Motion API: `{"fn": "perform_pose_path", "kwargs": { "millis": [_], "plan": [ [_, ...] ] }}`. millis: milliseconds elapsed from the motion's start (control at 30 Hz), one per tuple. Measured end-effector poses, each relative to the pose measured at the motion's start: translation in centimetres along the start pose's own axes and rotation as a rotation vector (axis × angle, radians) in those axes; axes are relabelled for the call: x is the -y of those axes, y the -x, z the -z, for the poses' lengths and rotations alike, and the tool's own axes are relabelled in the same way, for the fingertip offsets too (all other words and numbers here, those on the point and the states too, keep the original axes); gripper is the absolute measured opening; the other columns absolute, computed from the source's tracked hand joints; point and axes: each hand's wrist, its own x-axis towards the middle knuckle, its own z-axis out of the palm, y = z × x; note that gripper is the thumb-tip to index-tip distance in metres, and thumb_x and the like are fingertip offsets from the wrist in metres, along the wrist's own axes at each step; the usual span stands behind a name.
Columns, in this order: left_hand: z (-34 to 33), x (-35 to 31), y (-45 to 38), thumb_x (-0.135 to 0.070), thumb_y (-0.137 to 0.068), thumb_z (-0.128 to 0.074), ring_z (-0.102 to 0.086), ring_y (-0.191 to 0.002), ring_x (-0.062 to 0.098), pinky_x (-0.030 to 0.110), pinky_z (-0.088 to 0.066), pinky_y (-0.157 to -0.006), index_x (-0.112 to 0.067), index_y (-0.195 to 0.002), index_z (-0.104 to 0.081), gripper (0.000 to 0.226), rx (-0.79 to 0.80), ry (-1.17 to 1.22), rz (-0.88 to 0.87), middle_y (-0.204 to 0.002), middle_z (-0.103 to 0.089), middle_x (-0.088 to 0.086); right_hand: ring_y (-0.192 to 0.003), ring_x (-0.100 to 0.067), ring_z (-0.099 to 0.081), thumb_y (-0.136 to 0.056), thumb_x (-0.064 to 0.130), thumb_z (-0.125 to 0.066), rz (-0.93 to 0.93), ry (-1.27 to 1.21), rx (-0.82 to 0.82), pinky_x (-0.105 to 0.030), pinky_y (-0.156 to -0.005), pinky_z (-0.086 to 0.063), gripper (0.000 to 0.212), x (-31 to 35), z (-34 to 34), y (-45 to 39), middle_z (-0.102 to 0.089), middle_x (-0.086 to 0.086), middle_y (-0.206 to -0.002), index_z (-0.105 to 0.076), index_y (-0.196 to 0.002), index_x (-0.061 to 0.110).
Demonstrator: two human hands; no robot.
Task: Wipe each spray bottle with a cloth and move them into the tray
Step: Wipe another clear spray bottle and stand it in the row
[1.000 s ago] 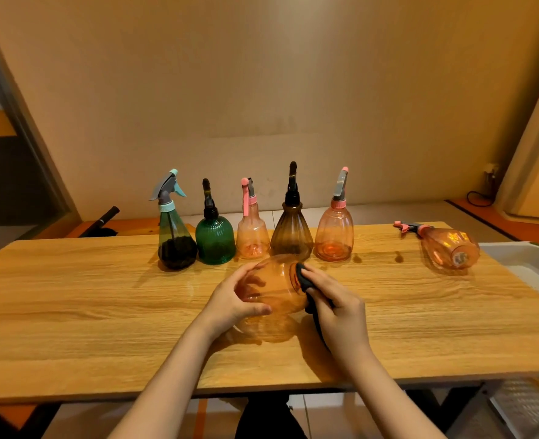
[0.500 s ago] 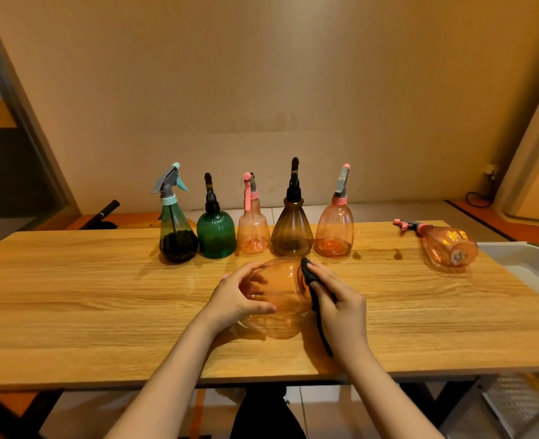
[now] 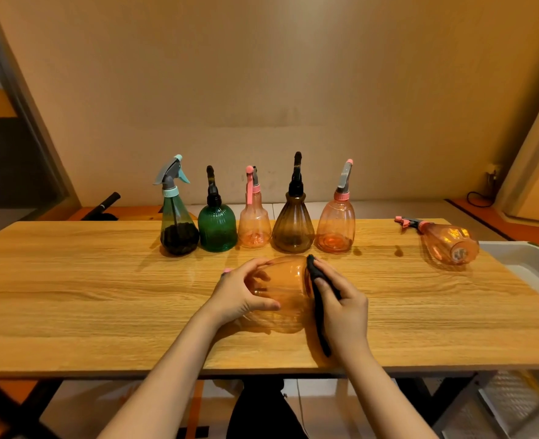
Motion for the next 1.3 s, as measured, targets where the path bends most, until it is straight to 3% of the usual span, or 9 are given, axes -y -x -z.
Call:
{"fn": "perform_pose_path", "kwargs": {
  "millis": [267, 433, 533, 600, 767, 1000, 1100, 1167, 1300],
  "plan": [
    [0.3, 0.2, -0.1, -0.006, -0.061, -0.087, -0.058, -0.094, 0.001, 0.010, -0.049, -0.071, -0.039, -0.114, -0.047, 0.075, 0.015, -0.051, -0.022, -0.106, -0.059, 0.000, -0.116, 0.014, -0.045, -0.079, -0.009, -0.062, 0.175, 0.117, 0.036, -0.006, -0.095, -0.036, 0.046, -0.1, -0.2, 1.9, -0.055, 0.013, -0.119, -0.056, -0.120, 0.011],
    [-0.1, 0.7, -0.4, -0.023, -0.057, -0.090, -0.060, -0.099, 0.005, 0.015, -0.049, -0.081, -0.046, -0.116, -0.047, 0.077, -0.006, -0.110, -0.006, -0.107, -0.062, -0.006, -0.113, 0.002, -0.053, -0.084, -0.010, -0.057, -0.089, -0.028, -0.050, 0.000, -0.088, -0.035, 0.049, -0.4, -0.3, 2.4, -0.057, 0.018, -0.112, -0.058, -0.108, 0.033],
    [-0.1, 0.3, -0.4, -0.020, -0.059, -0.089, -0.059, -0.098, 0.007, 0.015, -0.048, -0.080, -0.052, -0.108, -0.045, 0.073, -0.008, -0.094, -0.014, -0.106, -0.061, -0.006, -0.113, -0.004, -0.054, -0.086, -0.006, -0.058, -0.144, -0.058, -0.054, -0.004, -0.090, -0.039, 0.043, 0.0, -0.5, 0.8, -0.061, 0.010, -0.111, -0.057, -0.110, 0.030],
    [0.1, 0.1, -0.2, -0.020, -0.058, -0.088, -0.059, -0.101, 0.014, 0.015, -0.048, -0.078, -0.050, -0.108, -0.045, 0.073, -0.011, -0.046, -0.020, -0.107, -0.060, -0.004, -0.112, 0.001, -0.053, -0.084, -0.006, -0.059, -0.060, -0.011, -0.019, -0.008, -0.095, -0.039, 0.045, 0.8, -0.6, 0.4, -0.061, 0.008, -0.113, -0.057, -0.111, 0.029],
    [0.7, -0.2, 0.0, -0.065, -0.027, -0.086, -0.061, -0.098, 0.009, 0.016, -0.051, -0.078, -0.045, -0.112, -0.049, 0.095, -0.037, 0.074, -0.044, -0.106, -0.062, 0.001, -0.114, 0.015, -0.046, -0.078, -0.001, -0.060, 0.224, 0.123, 0.066, -0.005, -0.093, -0.036, 0.041, 1.2, -0.6, 2.0, -0.056, 0.015, -0.116, -0.057, -0.116, 0.013],
    [0.5, 0.3, -0.1, -0.008, -0.060, -0.087, -0.060, -0.101, 0.014, 0.012, -0.050, -0.075, -0.037, -0.117, -0.050, 0.074, 0.033, 0.007, -0.022, -0.107, -0.059, 0.002, -0.112, 0.003, -0.053, -0.084, -0.006, -0.060, -0.030, 0.031, 0.015, -0.010, -0.096, -0.039, 0.044, 0.4, -0.5, -0.5, -0.062, 0.004, -0.116, -0.059, -0.109, 0.030],
    [0.5, 0.2, -0.1, -0.012, -0.058, -0.088, -0.060, -0.101, 0.008, 0.012, -0.051, -0.076, -0.045, -0.112, -0.048, 0.075, 0.031, -0.007, -0.028, -0.108, -0.059, 0.001, -0.112, 0.014, -0.048, -0.082, -0.004, -0.062, 0.114, 0.098, 0.049, -0.009, -0.096, -0.038, 0.043, 1.3, -1.0, -0.6, -0.060, 0.007, -0.117, -0.058, -0.114, 0.024],
    [0.5, 0.2, -0.1, -0.021, -0.052, -0.087, -0.060, -0.102, 0.011, 0.013, -0.051, -0.076, -0.043, -0.114, -0.049, 0.077, 0.019, 0.006, -0.032, -0.109, -0.060, 0.001, -0.116, 0.010, -0.048, -0.079, 0.001, -0.060, 0.216, 0.144, 0.075, -0.013, -0.097, -0.039, 0.042, 1.1, -0.9, 0.5, -0.059, 0.008, -0.119, -0.057, -0.118, 0.018],
    [0.6, 0.2, 0.1, -0.037, -0.040, -0.086, -0.061, -0.099, 0.012, 0.016, -0.051, -0.077, -0.031, -0.123, -0.050, 0.090, -0.046, 0.069, -0.041, -0.111, -0.061, 0.004, -0.115, 0.011, -0.048, -0.079, -0.003, -0.062, 0.216, 0.156, 0.075, -0.008, -0.095, -0.038, 0.044, -0.2, 0.0, 2.1, -0.059, 0.008, -0.119, -0.059, -0.117, 0.019]
  ]
}}
